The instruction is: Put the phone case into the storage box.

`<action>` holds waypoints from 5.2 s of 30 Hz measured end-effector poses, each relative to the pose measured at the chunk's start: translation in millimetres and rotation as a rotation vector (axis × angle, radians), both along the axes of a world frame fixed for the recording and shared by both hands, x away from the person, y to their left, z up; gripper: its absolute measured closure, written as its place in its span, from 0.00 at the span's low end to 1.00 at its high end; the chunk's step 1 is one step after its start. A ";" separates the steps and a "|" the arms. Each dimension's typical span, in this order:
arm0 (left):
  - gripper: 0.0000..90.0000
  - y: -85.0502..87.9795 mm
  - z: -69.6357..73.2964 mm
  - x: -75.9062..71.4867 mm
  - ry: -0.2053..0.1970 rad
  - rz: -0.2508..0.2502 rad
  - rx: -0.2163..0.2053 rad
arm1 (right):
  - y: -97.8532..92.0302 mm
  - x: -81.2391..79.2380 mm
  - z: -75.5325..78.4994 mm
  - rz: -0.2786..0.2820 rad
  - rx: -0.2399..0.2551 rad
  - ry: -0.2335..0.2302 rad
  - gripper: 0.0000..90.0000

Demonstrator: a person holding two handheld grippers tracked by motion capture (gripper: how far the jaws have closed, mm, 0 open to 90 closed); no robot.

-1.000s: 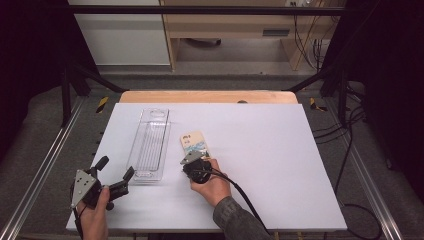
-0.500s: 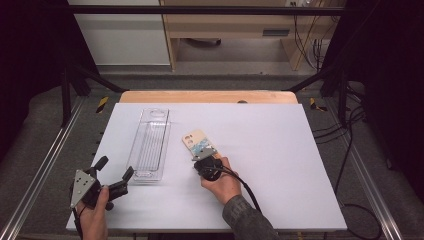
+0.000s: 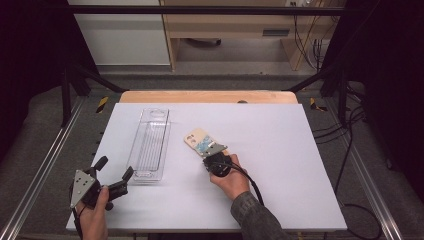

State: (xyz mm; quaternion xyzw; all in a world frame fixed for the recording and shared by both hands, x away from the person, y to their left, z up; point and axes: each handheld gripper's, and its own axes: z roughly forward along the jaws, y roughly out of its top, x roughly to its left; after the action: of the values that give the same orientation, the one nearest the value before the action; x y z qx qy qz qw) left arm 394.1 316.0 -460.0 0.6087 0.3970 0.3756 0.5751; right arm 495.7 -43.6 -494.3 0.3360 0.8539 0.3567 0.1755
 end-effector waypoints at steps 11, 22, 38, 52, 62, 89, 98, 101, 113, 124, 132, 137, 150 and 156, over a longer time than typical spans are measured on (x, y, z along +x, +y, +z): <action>0.03 0.4 0.1 0.1 -0.001 0.001 -0.001 | -15.7 8.8 -1.5 -0.006 -0.004 0.005 1.00; 0.03 0.8 -0.1 -0.3 0.001 0.002 -0.001 | -18.1 7.9 5.6 0.003 0.049 0.006 0.96; 0.03 1.0 -0.1 -0.2 0.002 0.002 0.002 | -26.5 13.8 24.7 0.003 0.049 0.005 0.34; 0.03 1.9 0.6 -1.2 0.000 0.005 -0.001 | -37.7 37.1 23.3 -0.056 -0.001 0.010 0.12; 0.03 1.8 1.2 -1.6 -0.002 0.002 0.003 | -43.4 48.6 10.9 -0.047 0.020 0.062 0.10; 0.03 2.7 0.8 -1.2 0.001 0.003 0.005 | -41.6 59.4 -8.9 -0.025 0.013 0.106 0.09; 0.03 2.6 0.7 -1.3 0.002 0.003 0.005 | -42.5 60.0 -9.1 -0.021 0.020 0.115 0.10; 0.03 3.5 0.7 -1.3 0.002 0.008 0.003 | -42.7 59.8 -7.9 -0.012 0.015 0.122 0.11; 0.04 4.4 1.0 -1.5 0.002 0.014 0.002 | -44.5 55.1 -2.6 -0.004 0.047 0.141 0.13; 0.04 4.7 1.5 -2.0 0.001 0.017 0.003 | -49.1 48.0 4.8 -0.001 0.099 0.140 0.14; 0.04 4.6 2.0 -1.9 -0.002 0.019 0.001 | -56.2 39.6 10.1 -0.003 0.135 0.137 0.14; 0.04 4.2 2.4 -1.8 -0.003 0.018 0.006 | -60.2 32.5 15.3 0.005 0.153 0.120 0.14; 0.04 -2.5 7.5 -5.1 -0.008 -0.002 0.013 | -84.5 5.2 31.0 0.007 0.199 0.080 0.14; 0.04 -15.8 13.2 -9.2 0.003 -0.030 0.025 | -101.7 -5.4 33.6 -0.003 0.239 0.076 0.13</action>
State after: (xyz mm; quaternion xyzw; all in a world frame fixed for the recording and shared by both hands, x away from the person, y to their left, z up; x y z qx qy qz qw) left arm 384.9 300.2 -446.8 0.6222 0.3840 0.3711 0.5725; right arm 490.3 -145.3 -460.8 0.3690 0.8108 0.4428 0.1020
